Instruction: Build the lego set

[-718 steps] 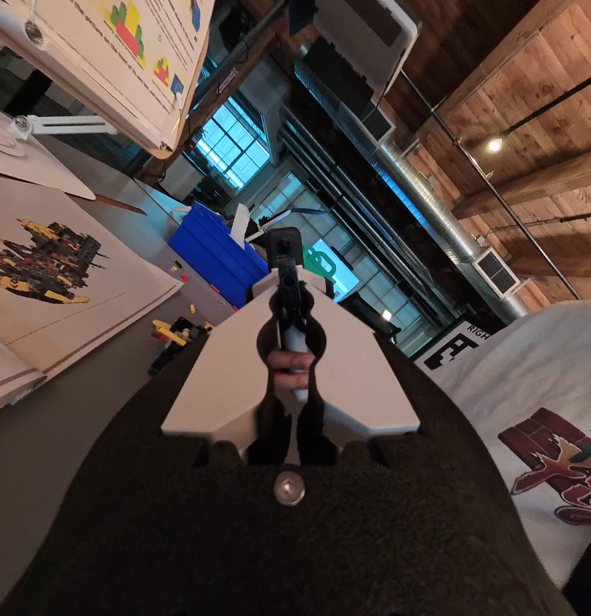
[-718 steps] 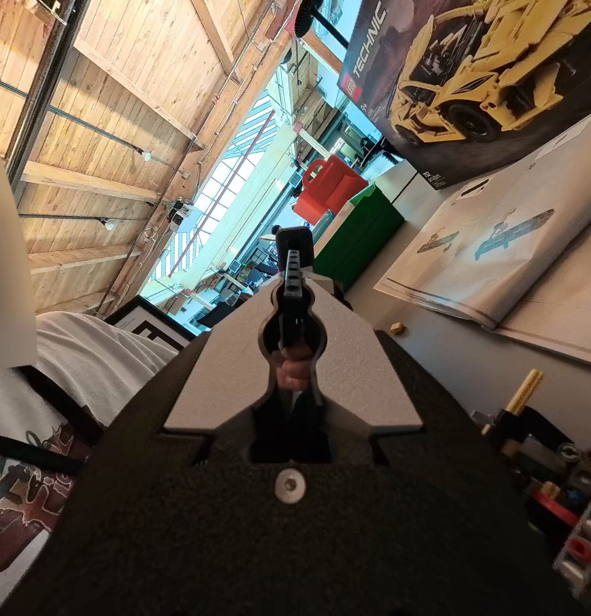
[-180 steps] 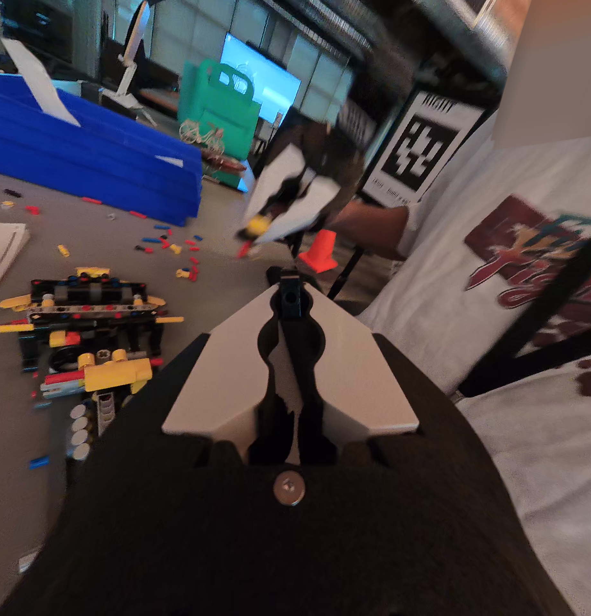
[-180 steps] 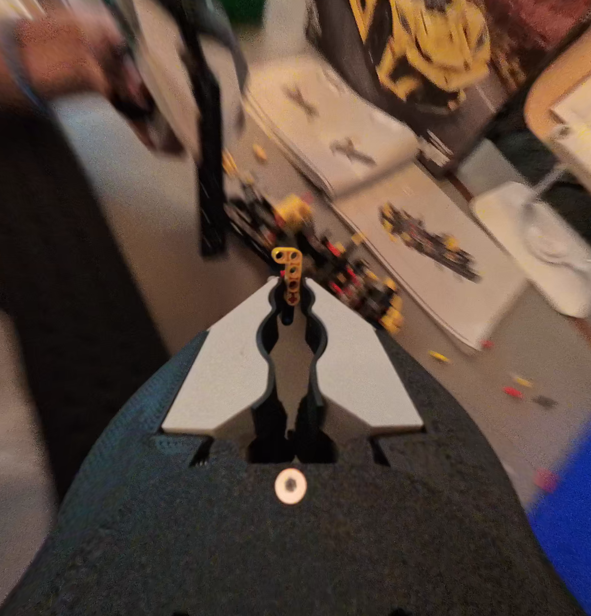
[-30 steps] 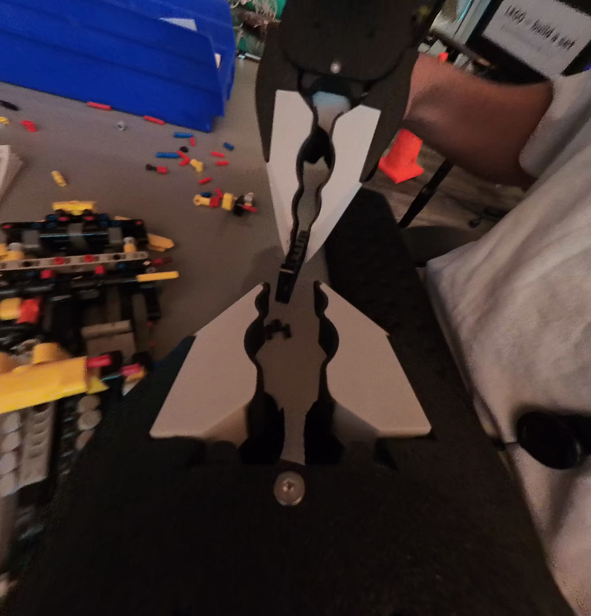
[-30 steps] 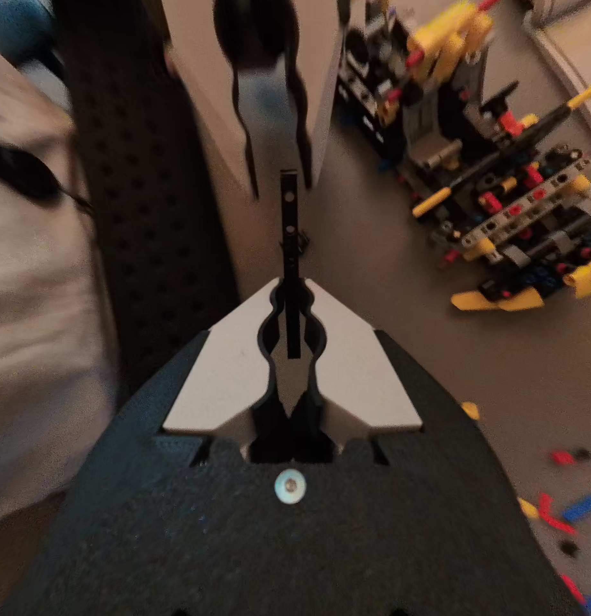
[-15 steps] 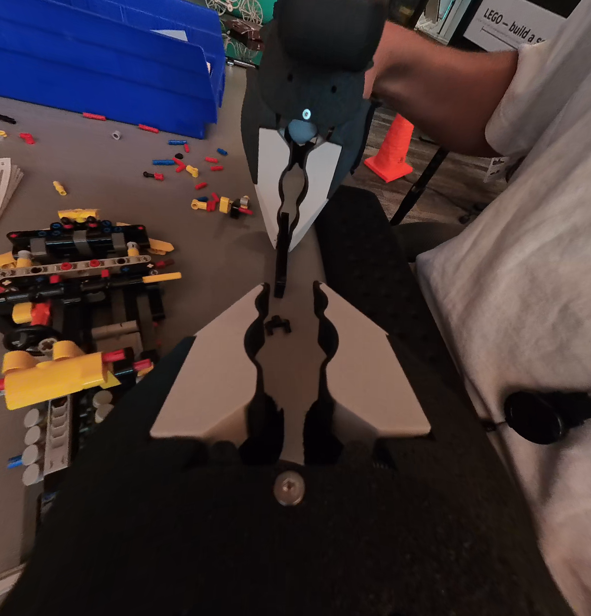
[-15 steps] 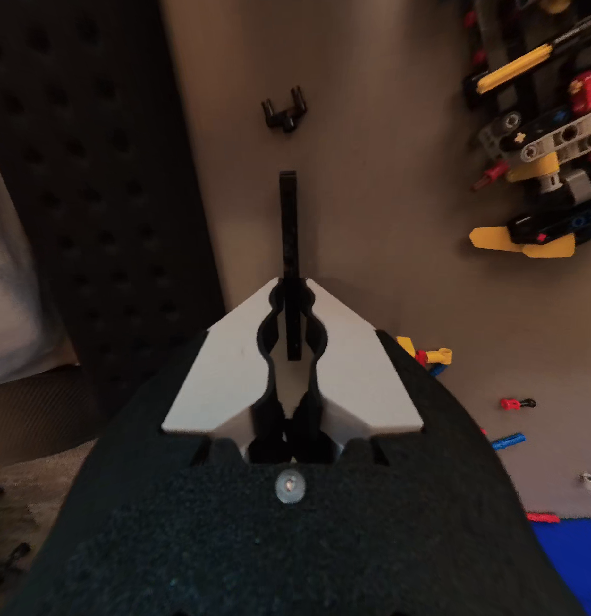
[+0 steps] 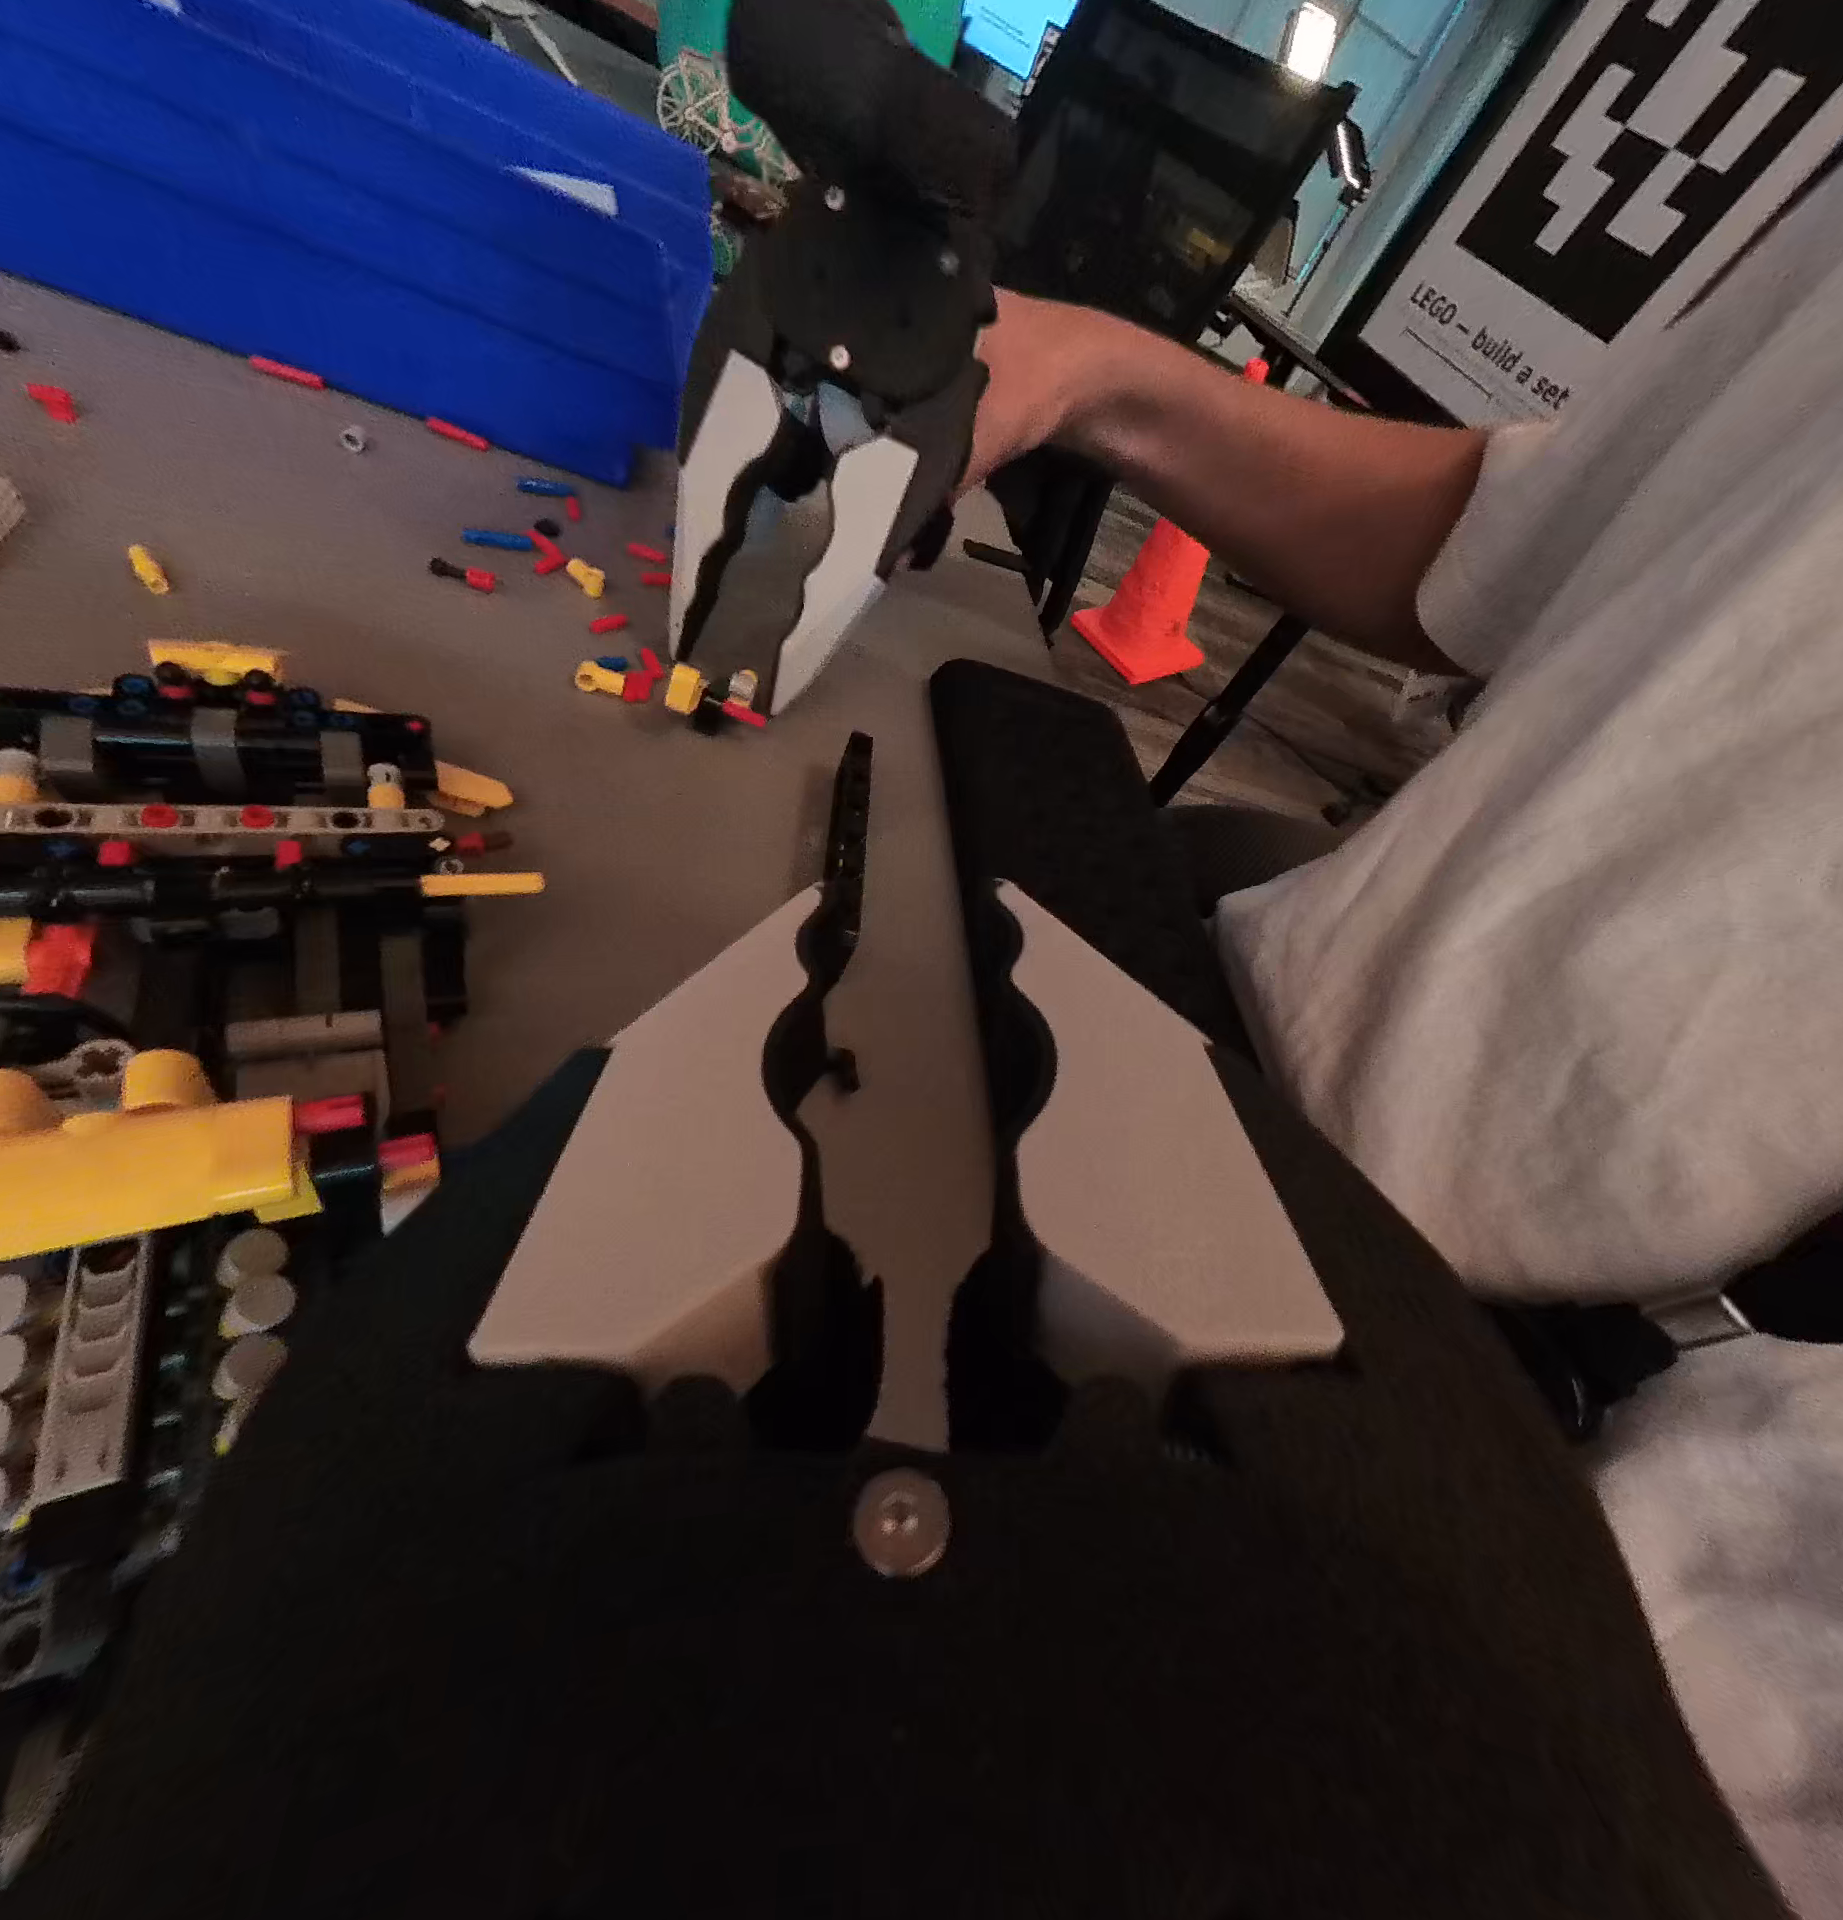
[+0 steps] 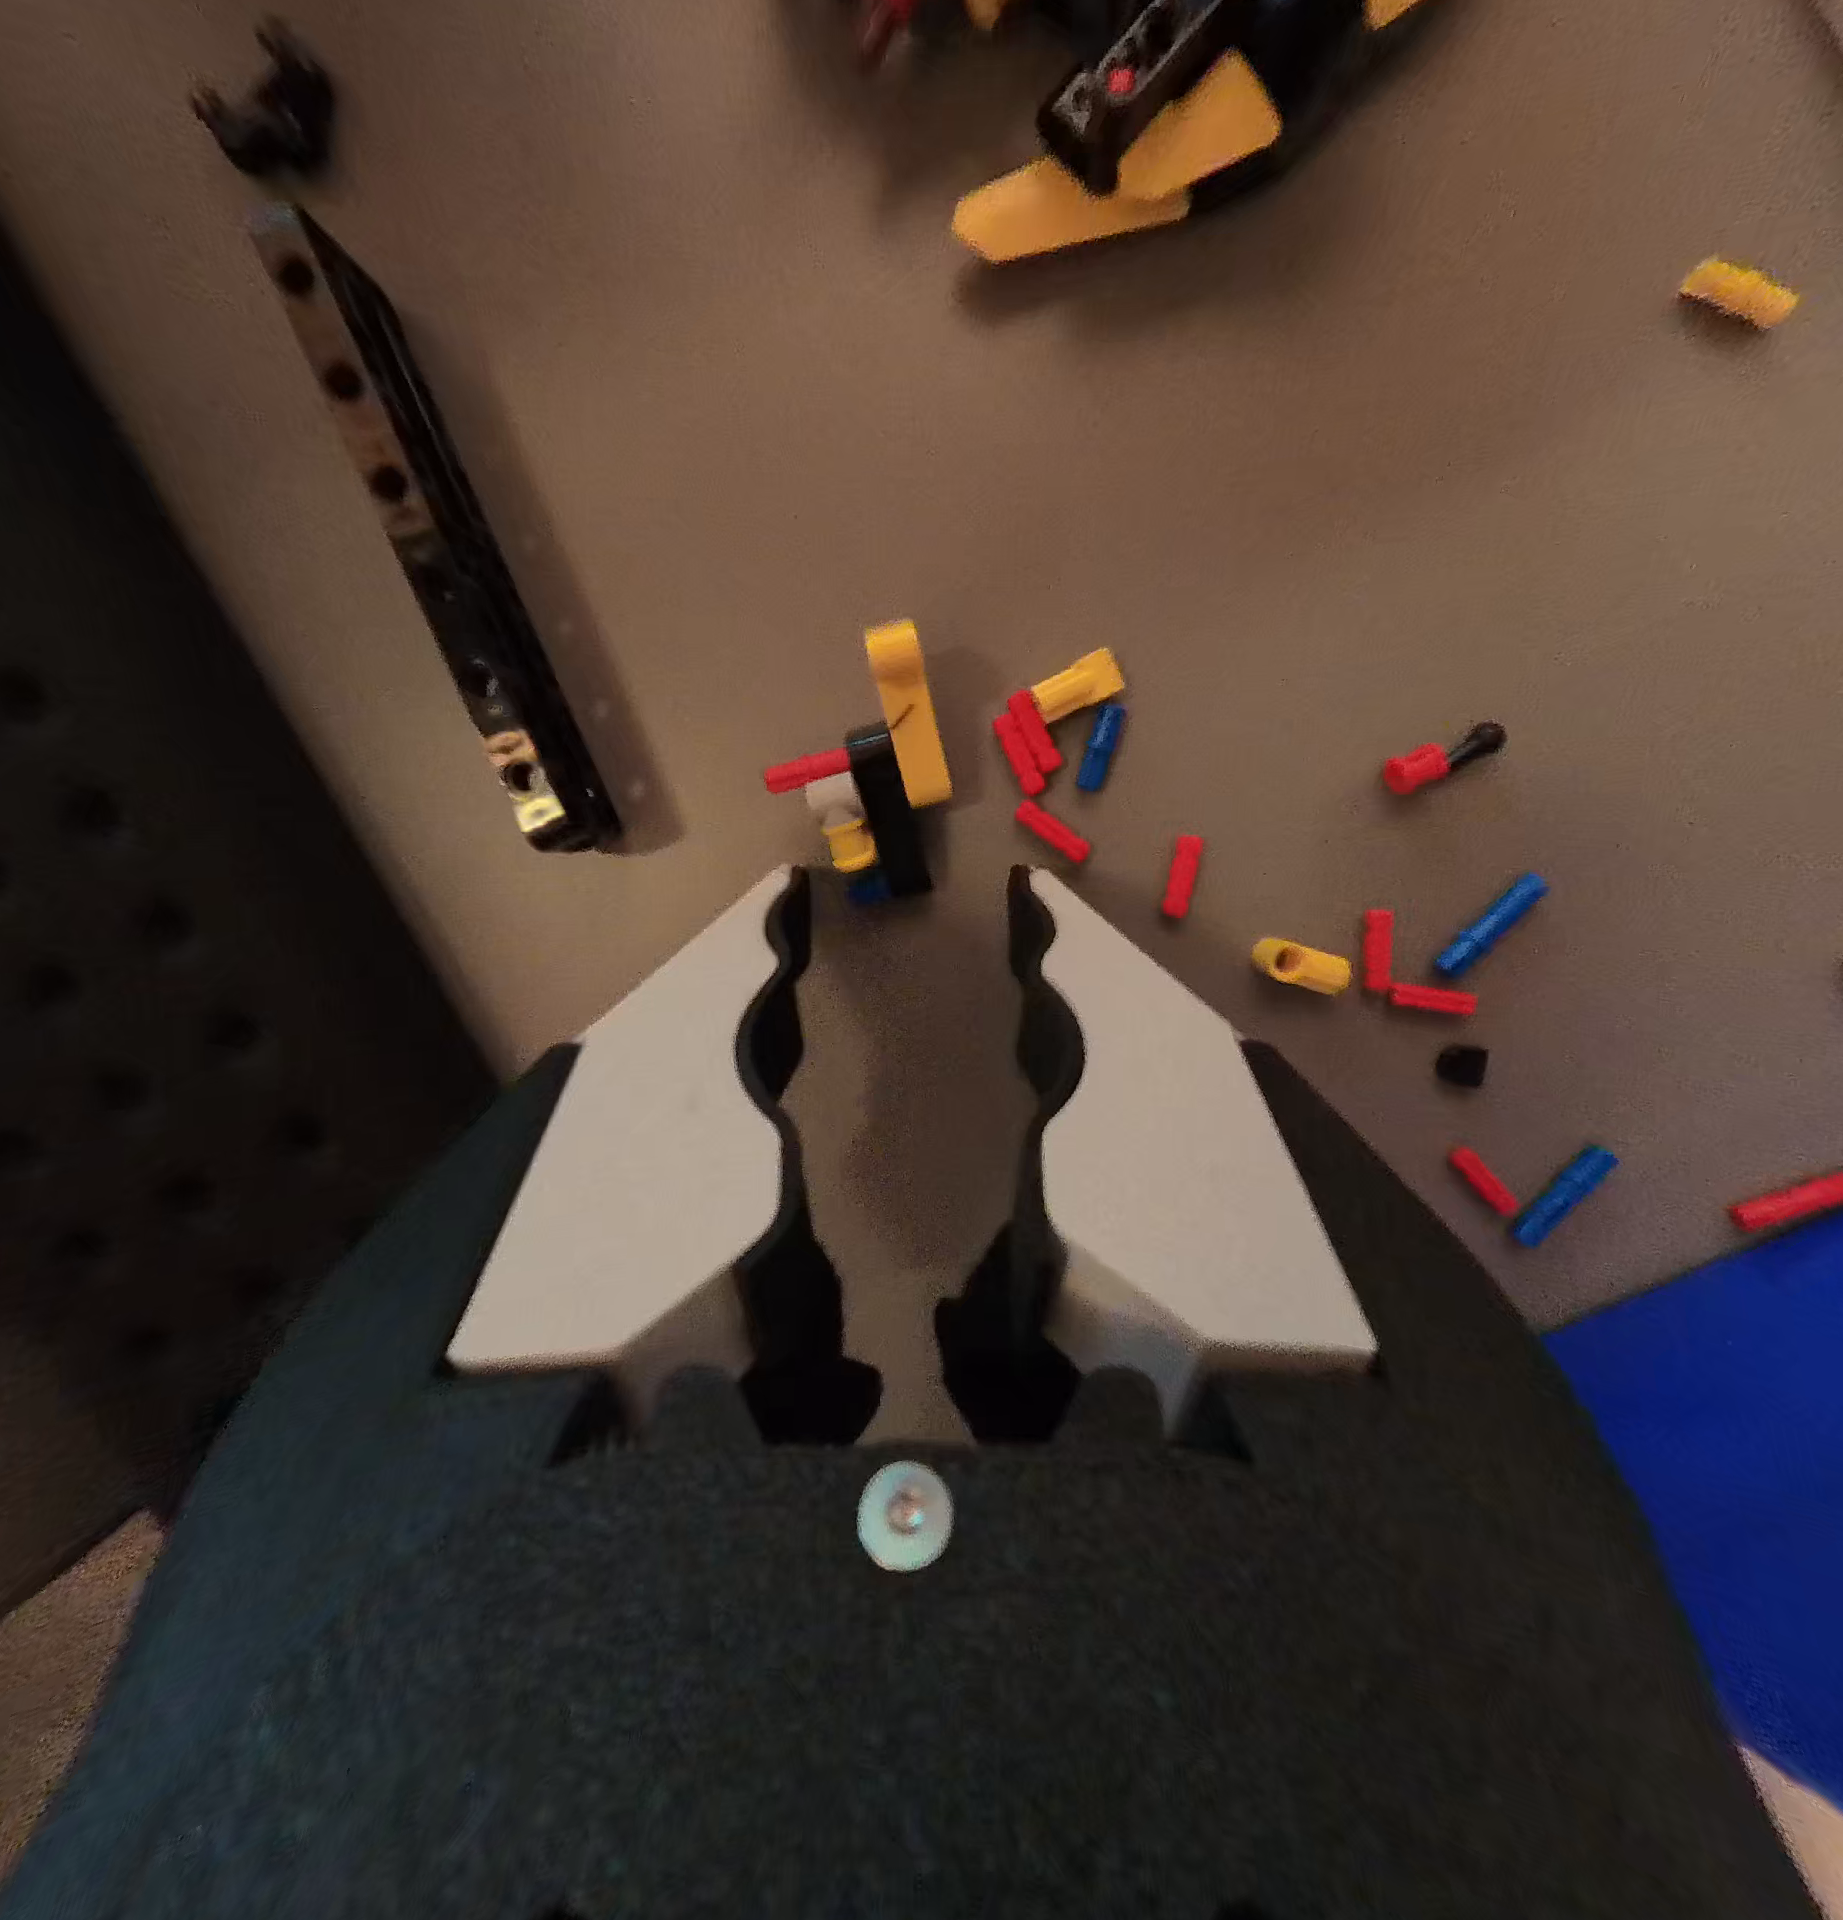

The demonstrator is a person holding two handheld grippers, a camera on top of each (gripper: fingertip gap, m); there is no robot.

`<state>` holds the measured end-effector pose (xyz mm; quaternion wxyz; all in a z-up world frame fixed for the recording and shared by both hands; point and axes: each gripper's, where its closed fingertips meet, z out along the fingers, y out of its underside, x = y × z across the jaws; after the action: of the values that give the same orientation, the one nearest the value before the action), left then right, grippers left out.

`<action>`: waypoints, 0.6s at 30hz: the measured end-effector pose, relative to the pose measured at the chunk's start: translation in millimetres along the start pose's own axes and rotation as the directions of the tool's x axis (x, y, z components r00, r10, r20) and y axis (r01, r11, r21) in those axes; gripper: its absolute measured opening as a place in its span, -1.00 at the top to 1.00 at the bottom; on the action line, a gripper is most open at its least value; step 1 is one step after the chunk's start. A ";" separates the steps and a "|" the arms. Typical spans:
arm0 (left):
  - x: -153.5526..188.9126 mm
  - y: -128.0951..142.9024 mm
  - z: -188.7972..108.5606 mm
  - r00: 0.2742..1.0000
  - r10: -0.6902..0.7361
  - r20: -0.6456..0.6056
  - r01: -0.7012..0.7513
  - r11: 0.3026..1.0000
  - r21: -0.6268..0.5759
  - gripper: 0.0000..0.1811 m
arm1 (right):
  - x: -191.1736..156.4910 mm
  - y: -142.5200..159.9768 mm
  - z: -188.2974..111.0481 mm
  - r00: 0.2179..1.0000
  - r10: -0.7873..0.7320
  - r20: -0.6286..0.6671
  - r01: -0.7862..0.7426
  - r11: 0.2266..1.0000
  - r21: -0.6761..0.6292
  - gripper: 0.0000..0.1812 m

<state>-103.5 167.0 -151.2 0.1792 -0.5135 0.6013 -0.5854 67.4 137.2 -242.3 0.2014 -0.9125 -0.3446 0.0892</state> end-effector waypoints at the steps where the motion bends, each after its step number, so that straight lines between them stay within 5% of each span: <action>1: -2.3 0.4 0.8 1.000 -0.022 0.006 0.022 1.000 0.001 0.71 | 0.0 -3.0 2.4 1.000 -0.020 -0.017 0.020 1.000 0.015 0.61; 6: -15.7 0.7 5.5 0.992 -0.113 0.062 0.111 0.994 0.022 0.71 | -10.4 -31.5 5.4 0.996 -0.073 -0.047 0.077 0.994 0.083 0.81; 9: -21.4 -6.3 5.9 0.985 -0.147 0.094 0.140 0.987 0.075 0.71 | -24.1 -98.3 -13.4 0.980 -0.097 -0.174 0.140 0.957 0.255 0.82; 13: -25.9 -19.6 -1.0 0.969 -0.241 0.061 0.227 0.958 0.177 0.71 | -57.1 -164.6 -23.5 0.864 -0.257 -0.432 0.397 0.877 0.272 0.82; 18: -22.3 -30.5 -14.0 0.960 -0.278 -0.016 0.274 0.934 0.228 0.79 | -67.1 -188.7 -25.1 0.754 -0.298 -0.585 0.513 0.824 0.241 0.82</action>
<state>-93.4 199.2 -129.2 0.1579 -0.5738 0.4507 -0.6654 -87.0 213.5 -137.0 0.4778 -0.7436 -0.4453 -0.1429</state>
